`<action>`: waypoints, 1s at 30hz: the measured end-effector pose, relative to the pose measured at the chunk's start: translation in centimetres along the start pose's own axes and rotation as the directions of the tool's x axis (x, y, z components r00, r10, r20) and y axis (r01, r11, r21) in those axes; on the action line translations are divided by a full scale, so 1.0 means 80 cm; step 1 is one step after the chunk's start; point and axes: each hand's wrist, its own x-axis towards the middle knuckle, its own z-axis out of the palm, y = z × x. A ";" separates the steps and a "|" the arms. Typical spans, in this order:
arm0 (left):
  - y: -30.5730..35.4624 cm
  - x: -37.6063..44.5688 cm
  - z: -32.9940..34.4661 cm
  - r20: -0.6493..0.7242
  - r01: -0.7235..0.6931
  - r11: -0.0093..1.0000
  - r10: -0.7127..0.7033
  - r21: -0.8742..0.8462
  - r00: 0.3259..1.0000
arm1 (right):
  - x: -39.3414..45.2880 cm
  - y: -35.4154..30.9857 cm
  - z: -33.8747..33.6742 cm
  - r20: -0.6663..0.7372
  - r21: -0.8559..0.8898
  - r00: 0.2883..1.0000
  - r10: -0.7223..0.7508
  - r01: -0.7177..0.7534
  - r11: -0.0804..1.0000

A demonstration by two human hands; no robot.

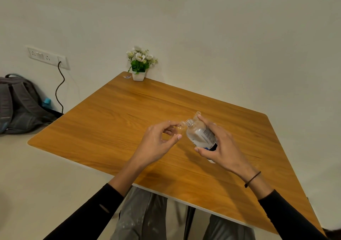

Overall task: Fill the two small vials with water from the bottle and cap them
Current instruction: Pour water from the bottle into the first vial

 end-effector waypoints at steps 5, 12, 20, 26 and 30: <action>-0.001 0.000 0.001 -0.005 0.004 1.000 -0.004 0.014 1.000 | 0.002 -0.002 -0.004 0.017 -0.021 1.000 -0.003 0.003 1.000; 0.001 -0.002 -0.003 0.008 -0.003 0.999 0.003 0.037 1.000 | 0.000 -0.003 -0.006 0.039 -0.028 0.999 -0.010 0.011 1.000; 0.001 -0.004 -0.006 0.011 -0.003 0.999 0.003 0.045 1.000 | 0.008 -0.003 -0.019 0.085 -0.065 0.996 -0.028 0.034 0.997; 0.000 -0.004 -0.009 0.018 -0.004 0.998 0.003 0.069 1.000 | 0.011 -0.005 -0.025 0.117 -0.109 0.993 -0.034 0.047 0.993; 0.001 -0.004 -0.008 0.019 0.004 0.998 -0.005 0.058 1.000 | 0.012 -0.004 -0.029 0.139 -0.117 0.990 -0.038 0.054 0.992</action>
